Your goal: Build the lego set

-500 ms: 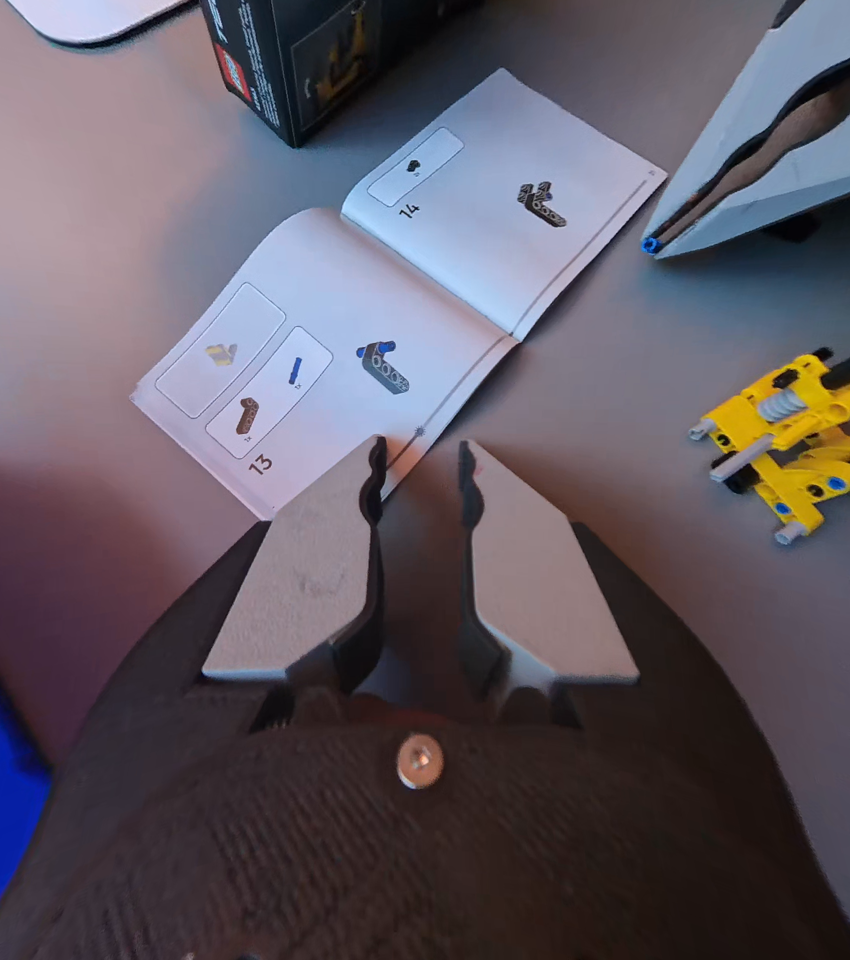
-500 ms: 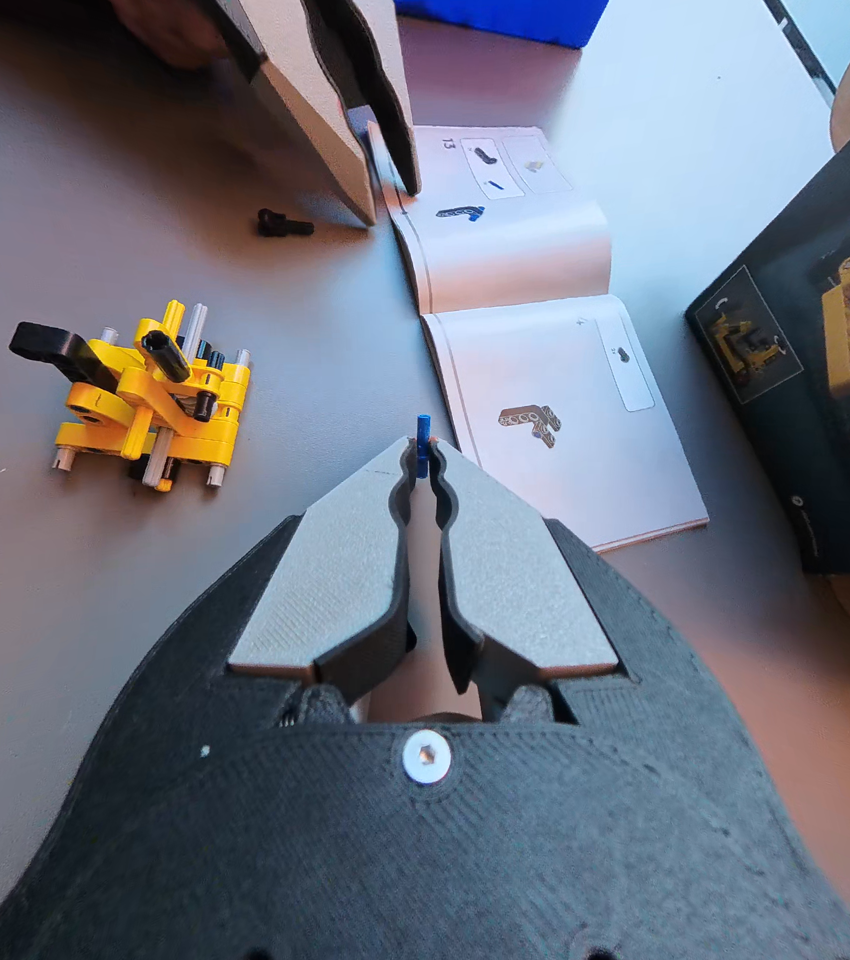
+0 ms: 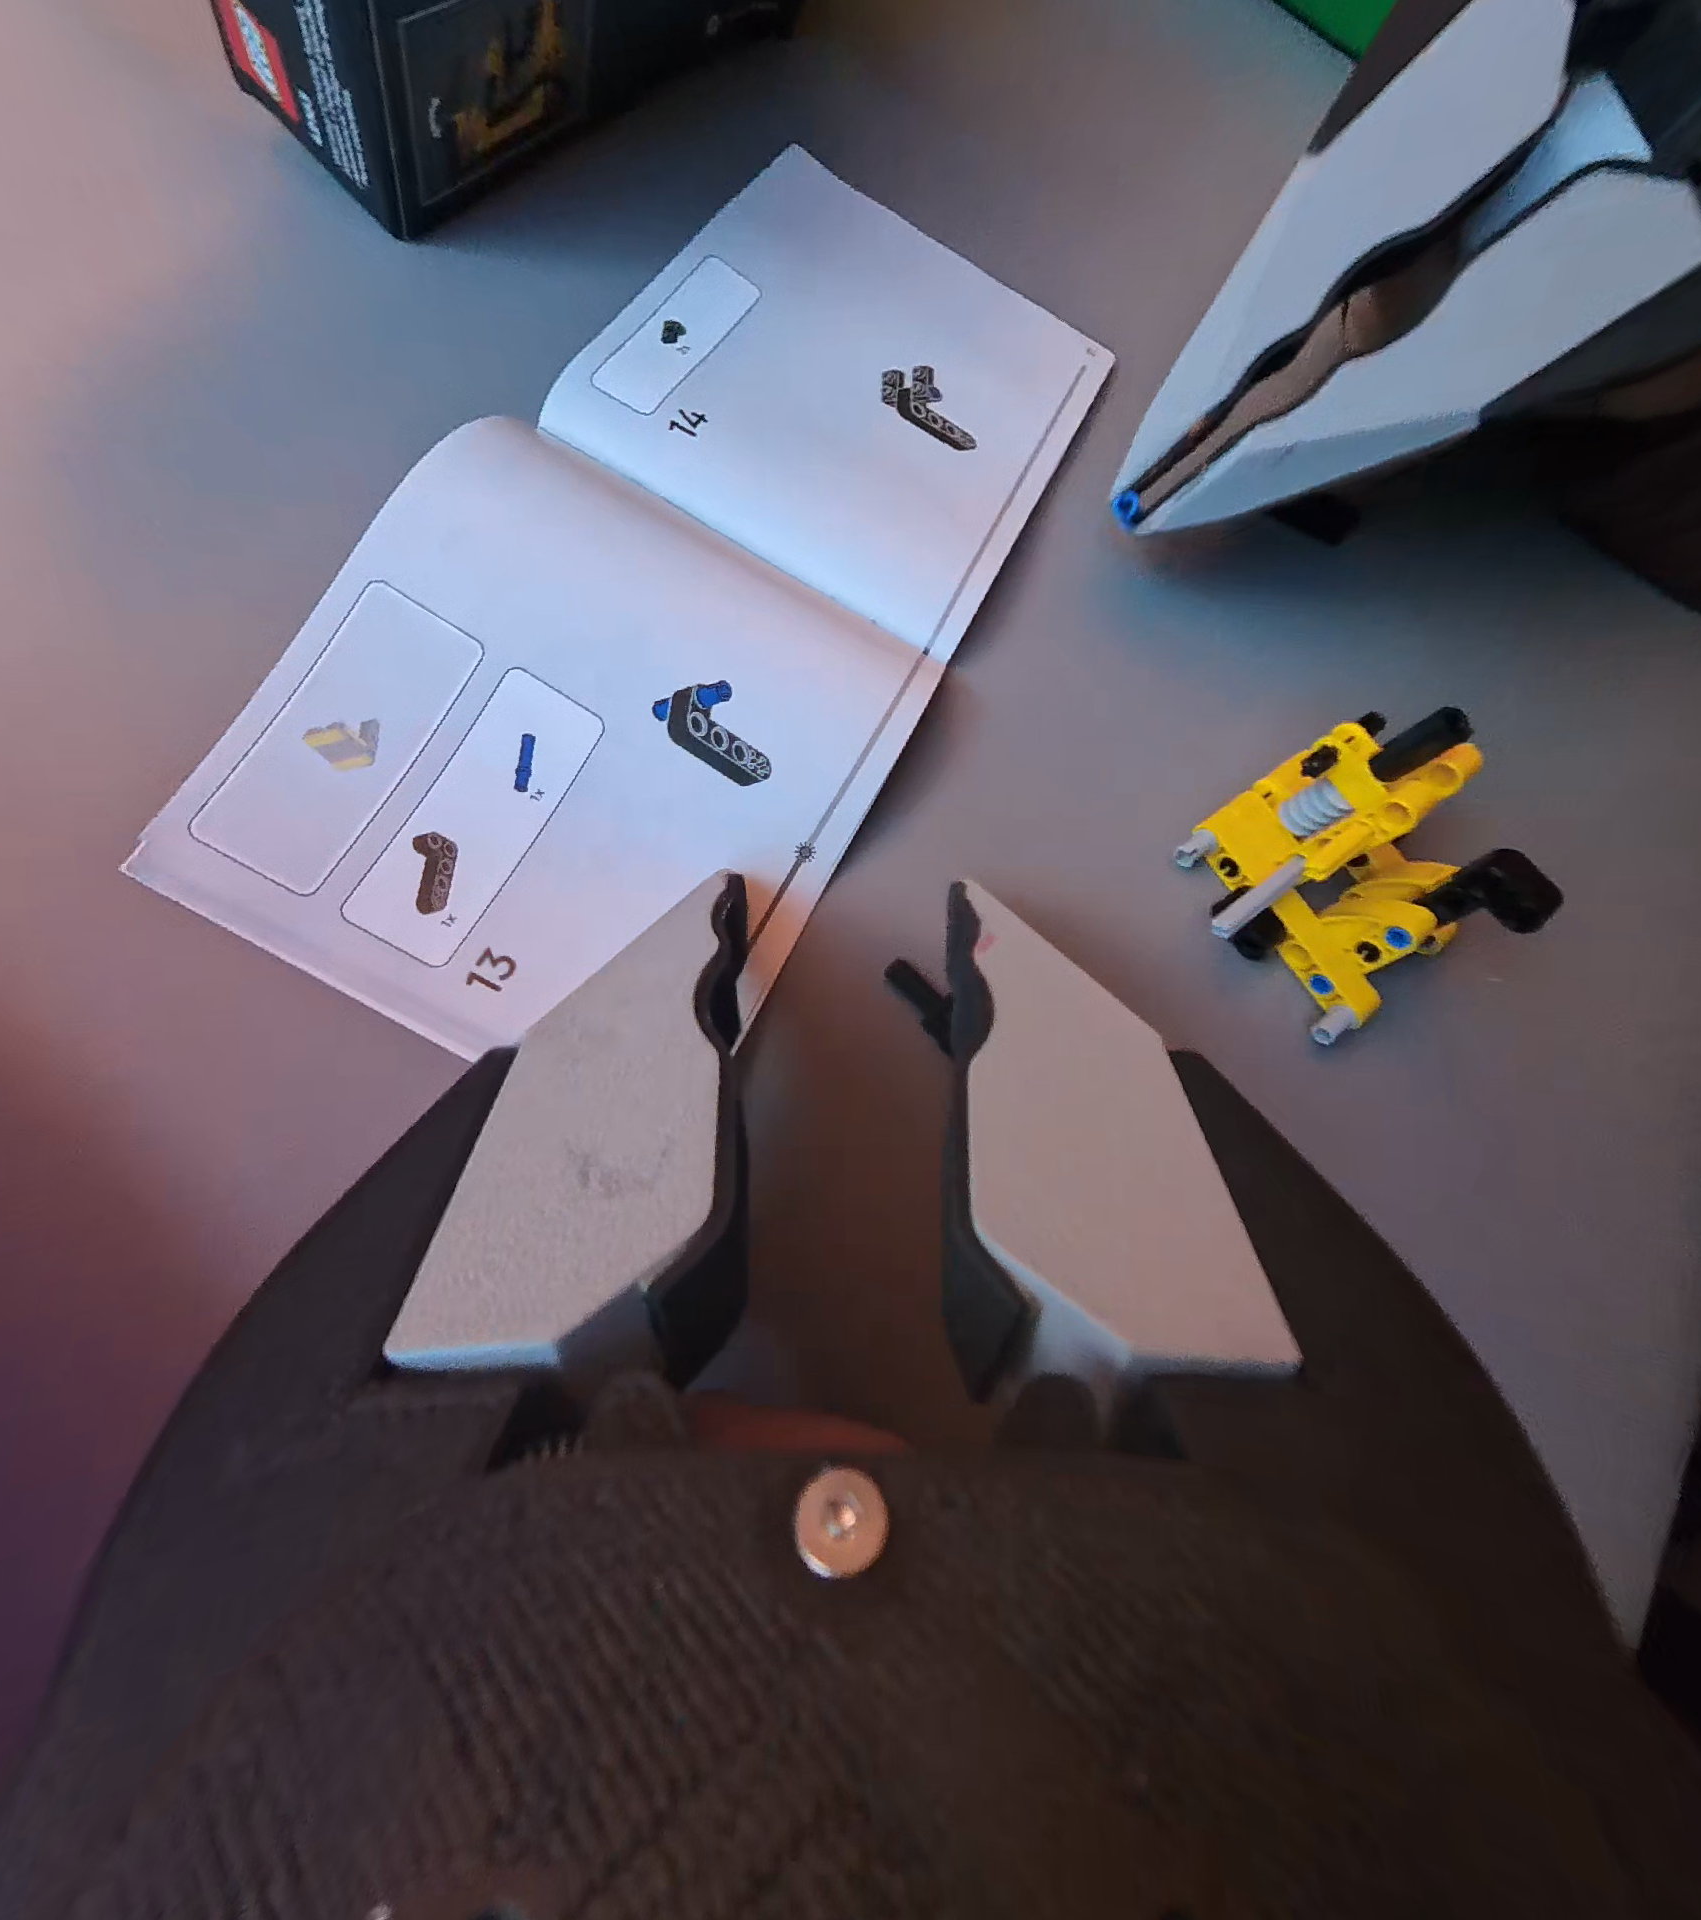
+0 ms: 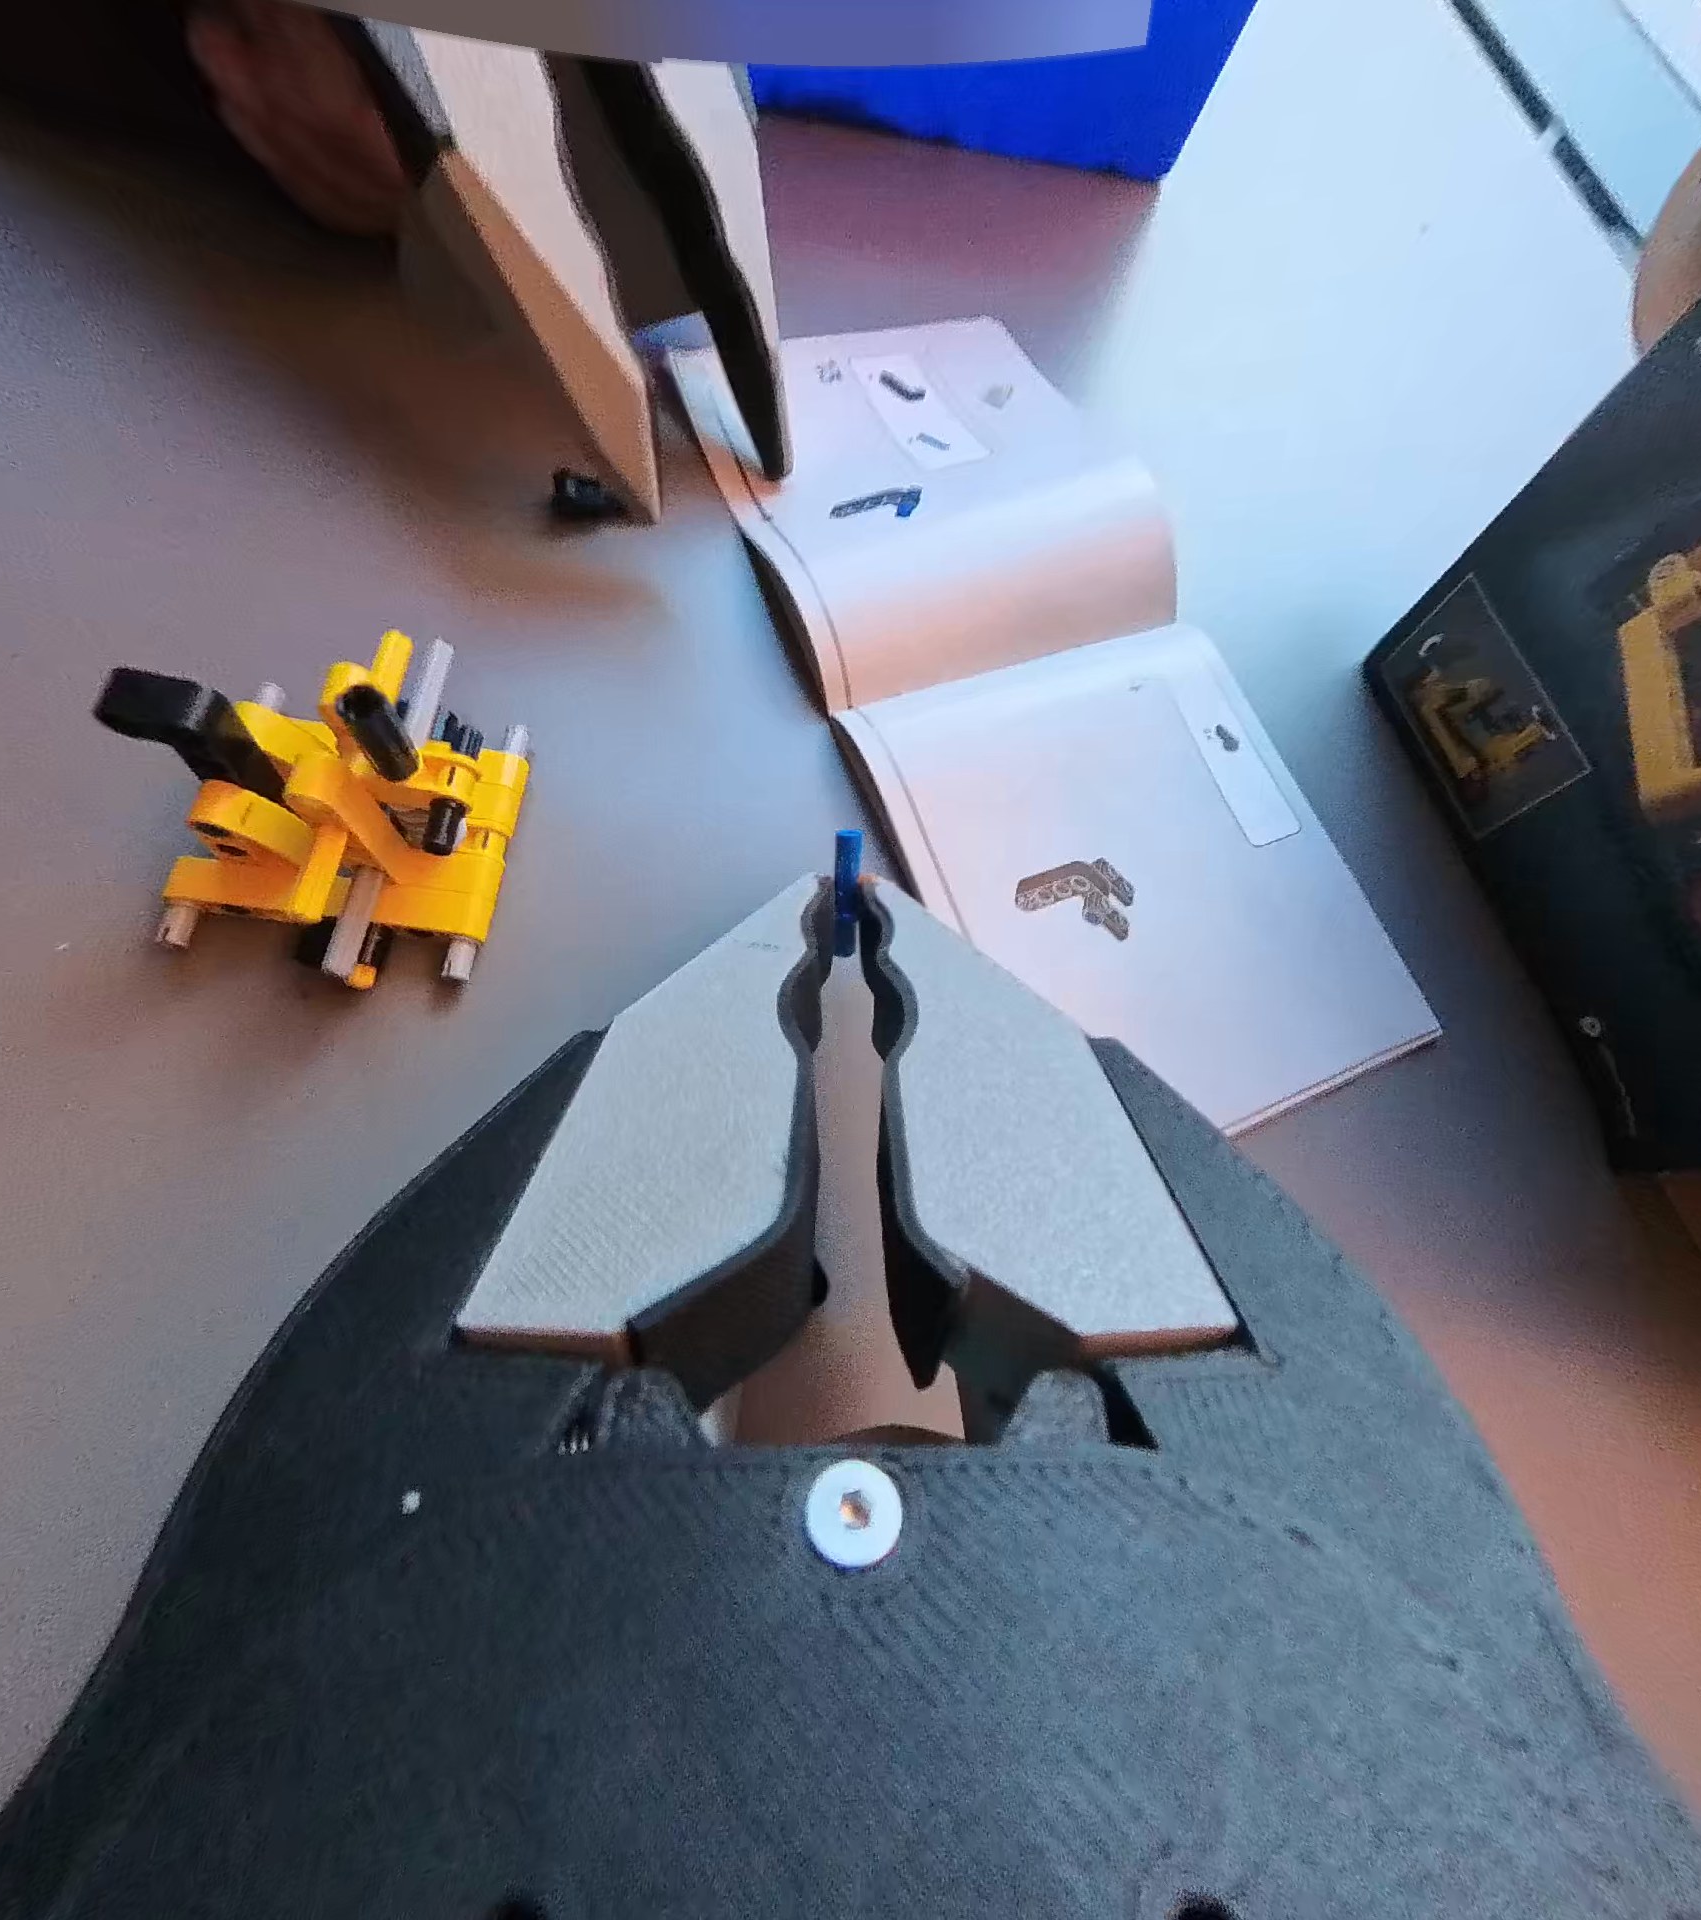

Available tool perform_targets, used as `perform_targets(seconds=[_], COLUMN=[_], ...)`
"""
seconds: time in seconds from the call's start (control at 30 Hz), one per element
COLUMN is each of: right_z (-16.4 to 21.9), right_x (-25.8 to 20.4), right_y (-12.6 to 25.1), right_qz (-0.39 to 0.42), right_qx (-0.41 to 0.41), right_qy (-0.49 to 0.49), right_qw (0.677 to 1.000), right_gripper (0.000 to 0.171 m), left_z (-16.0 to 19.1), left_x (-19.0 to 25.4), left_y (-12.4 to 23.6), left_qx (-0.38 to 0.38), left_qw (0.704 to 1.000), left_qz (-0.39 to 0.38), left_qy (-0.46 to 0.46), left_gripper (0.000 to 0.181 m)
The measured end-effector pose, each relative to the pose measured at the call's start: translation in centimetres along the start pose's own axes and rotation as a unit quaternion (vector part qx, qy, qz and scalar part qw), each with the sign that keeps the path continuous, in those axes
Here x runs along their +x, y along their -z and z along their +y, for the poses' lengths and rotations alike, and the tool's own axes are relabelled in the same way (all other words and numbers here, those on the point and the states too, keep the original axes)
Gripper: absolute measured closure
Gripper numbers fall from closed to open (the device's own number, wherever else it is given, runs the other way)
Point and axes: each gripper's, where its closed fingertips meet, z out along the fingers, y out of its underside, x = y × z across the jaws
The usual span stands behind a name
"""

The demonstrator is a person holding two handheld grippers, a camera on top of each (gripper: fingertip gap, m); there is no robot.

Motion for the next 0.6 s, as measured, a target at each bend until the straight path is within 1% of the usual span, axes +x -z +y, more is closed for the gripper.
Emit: perform_targets(seconds=[0.03, 0.17, 0.23, 0.37, 0.6], right_z=[-0.4, -2.2, -2.4, -2.3, -2.0], right_x=[0.1, 0.3, 0.5, 0.6, 0.5], right_y=[0.2, 1.4, 1.7, 1.7, 1.3], right_qz=[-0.001, -0.015, -0.018, -0.018, -0.010], right_qx=[0.016, 0.085, 0.097, 0.094, 0.079], right_qy=[-0.004, -0.033, -0.045, -0.047, -0.036], right_qw=[1.000, 0.996, 0.994, 0.994, 0.996], right_gripper=[0.171, 0.171, 0.171, 0.171, 0.171], left_z=[0.0, -0.1, -0.3, -0.7, -1.5], left_x=[0.1, 0.2, 0.4, 0.8, 0.2], left_y=[0.0, 0.1, 0.2, 0.3, 0.7], left_qx=[0.000, 0.002, 0.008, 0.018, 0.042], left_qw=[1.000, 1.000, 0.999, 0.998, 0.998], left_qz=[-0.001, 0.007, 0.022, 0.044, 0.032], left_qy=[-0.004, 0.005, 0.021, 0.039, 0.040], left_gripper=[0.144, 0.142, 0.139, 0.131, 0.131])
